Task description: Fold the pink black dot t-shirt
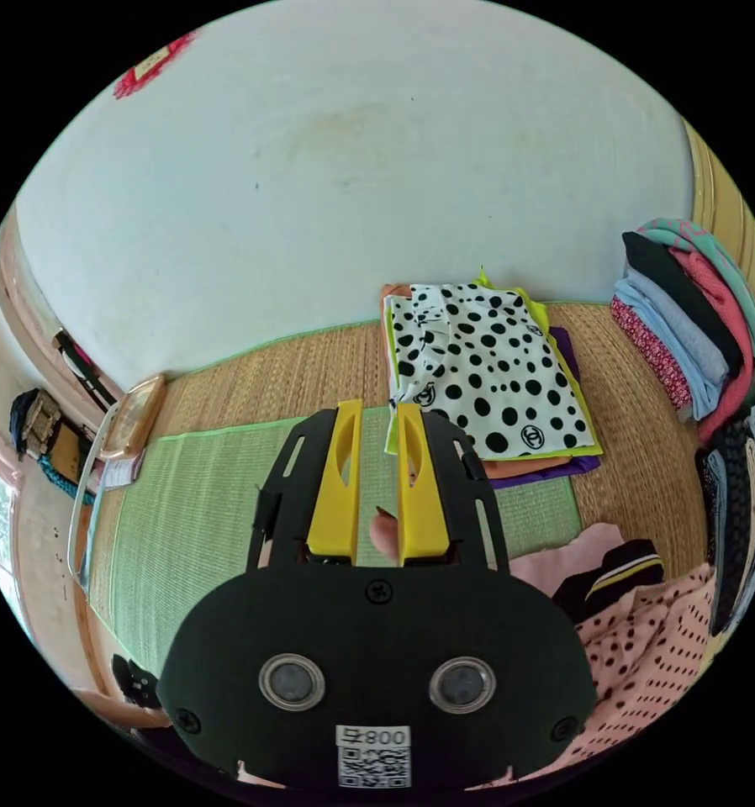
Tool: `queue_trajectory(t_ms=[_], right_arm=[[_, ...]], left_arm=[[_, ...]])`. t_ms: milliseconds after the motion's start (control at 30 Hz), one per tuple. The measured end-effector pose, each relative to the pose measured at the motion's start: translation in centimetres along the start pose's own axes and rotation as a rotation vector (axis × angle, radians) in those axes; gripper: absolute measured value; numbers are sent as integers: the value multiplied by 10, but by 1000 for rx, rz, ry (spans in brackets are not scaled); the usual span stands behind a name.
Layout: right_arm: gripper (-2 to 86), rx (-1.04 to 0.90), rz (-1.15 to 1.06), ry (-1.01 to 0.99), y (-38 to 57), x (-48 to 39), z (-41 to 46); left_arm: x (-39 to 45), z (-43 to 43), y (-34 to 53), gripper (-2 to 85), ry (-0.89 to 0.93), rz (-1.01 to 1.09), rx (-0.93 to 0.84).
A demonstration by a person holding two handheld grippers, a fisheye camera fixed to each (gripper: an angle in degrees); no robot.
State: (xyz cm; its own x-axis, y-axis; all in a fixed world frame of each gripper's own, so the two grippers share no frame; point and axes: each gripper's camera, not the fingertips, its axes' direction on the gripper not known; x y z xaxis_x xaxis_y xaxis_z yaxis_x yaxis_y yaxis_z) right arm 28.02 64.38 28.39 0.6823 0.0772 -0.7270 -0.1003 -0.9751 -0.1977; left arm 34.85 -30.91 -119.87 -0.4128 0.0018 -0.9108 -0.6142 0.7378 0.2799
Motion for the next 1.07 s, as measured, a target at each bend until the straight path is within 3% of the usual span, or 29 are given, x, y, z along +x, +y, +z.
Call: queue_trajectory(t_ms=[333,600,733,1067], right_arm=[[83,-116,69,221,-68,28,106],[25,-56,135,81,-57,48,86],[17,5,156,-132,-41,45,39],[13,-47,-147,-542,52,-67,-119]], left_arm=[[-15,-30,54,1,15,95,38],[-28,-58,91,1,4,100,36],[-39,-77,106,2,31,67,-1],[-78,-196,179,16,214,-112,249]])
